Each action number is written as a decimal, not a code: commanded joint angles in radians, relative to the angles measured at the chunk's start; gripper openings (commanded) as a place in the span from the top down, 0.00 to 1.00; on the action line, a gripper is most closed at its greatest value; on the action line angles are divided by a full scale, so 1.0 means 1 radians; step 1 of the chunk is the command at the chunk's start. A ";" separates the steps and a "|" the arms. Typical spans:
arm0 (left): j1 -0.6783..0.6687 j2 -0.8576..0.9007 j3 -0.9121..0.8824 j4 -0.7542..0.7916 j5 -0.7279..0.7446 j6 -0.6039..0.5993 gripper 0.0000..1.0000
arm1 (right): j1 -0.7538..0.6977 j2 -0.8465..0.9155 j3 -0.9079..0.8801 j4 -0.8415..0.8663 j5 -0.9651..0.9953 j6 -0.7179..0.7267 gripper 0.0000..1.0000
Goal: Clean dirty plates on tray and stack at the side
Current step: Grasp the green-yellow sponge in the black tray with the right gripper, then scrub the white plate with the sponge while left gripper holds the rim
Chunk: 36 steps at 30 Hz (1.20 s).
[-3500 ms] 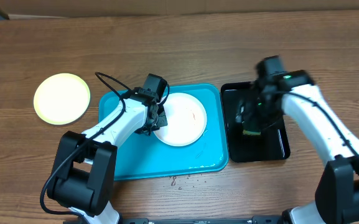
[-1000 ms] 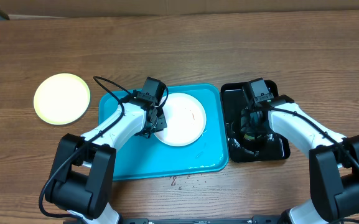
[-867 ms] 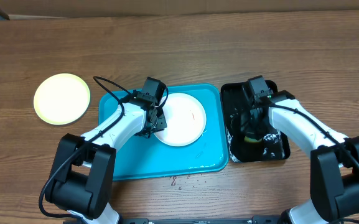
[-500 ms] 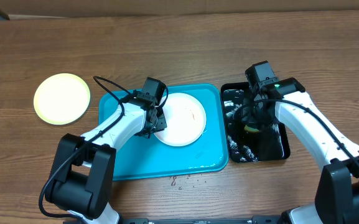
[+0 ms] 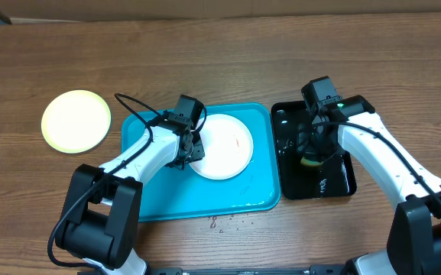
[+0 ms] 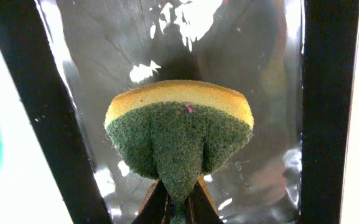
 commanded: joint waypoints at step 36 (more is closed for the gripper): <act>0.000 0.039 -0.033 -0.006 0.002 -0.006 0.96 | -0.001 -0.036 0.027 -0.010 -0.061 -0.079 0.96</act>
